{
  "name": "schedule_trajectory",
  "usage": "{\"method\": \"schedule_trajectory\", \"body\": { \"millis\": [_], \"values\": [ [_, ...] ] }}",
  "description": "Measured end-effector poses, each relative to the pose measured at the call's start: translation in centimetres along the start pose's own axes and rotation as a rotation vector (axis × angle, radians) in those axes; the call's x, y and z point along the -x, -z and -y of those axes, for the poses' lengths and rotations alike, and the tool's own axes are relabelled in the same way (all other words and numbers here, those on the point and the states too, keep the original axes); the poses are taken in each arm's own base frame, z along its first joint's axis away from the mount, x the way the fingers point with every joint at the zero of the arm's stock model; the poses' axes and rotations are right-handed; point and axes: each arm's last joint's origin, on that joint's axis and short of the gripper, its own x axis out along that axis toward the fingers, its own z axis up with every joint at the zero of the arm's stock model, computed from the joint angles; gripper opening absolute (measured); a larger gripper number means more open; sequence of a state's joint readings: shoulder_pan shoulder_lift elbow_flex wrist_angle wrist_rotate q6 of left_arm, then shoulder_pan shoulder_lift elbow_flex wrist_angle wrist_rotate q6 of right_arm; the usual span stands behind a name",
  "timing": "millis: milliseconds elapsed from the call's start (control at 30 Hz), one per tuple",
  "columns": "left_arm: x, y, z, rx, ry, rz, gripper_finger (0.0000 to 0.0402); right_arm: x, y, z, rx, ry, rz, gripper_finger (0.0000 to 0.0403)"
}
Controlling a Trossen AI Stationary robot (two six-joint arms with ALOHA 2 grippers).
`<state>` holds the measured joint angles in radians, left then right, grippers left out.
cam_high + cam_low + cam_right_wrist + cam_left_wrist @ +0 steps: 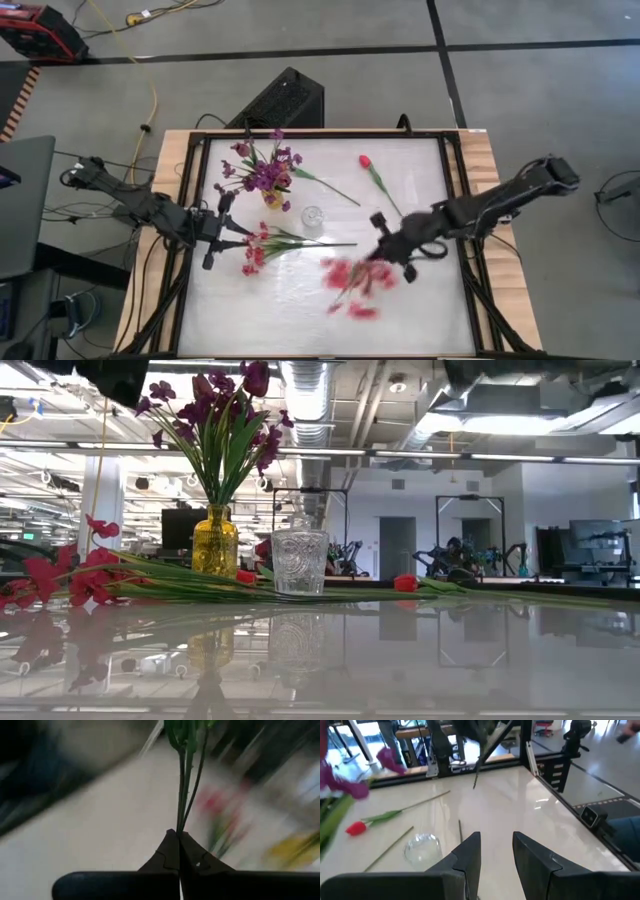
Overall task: Sort flowers into vase by color
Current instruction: Put the right pink flower into the transparent flower vase
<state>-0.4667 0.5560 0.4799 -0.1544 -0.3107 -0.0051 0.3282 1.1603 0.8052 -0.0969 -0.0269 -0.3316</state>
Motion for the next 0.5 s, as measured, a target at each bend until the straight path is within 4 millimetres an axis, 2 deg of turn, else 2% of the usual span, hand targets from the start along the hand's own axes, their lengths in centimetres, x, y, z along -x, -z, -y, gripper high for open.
{"method": "schedule_trajectory", "body": {
  "millis": [67, 167, 333, 500],
  "values": [
    [-0.2, 0.5, 0.1, 0.018, 0.0, -0.001, 0.0102, 0.1, 0.1, 1.4, 0.022, 0.135, 0.194, 0.0015],
    [-0.4, 1.1, 0.2, 0.079, 0.014, 0.0, 0.0102, -0.2, 1.5, 3.2, 0.015, 0.3, 0.361, 0.0015],
    [-1.1, 2.1, 0.4, 0.168, 0.019, 0.002, 0.0102, -2.5, 3.6, 5.3, 0.021, 0.417, 0.401, 0.0015],
    [-1.5, 3.4, 0.6, 0.203, 0.024, -0.039, 0.0102, -5.4, 3.8, 7.2, -0.037, 0.443, 0.396, 0.0015]
  ]
}}
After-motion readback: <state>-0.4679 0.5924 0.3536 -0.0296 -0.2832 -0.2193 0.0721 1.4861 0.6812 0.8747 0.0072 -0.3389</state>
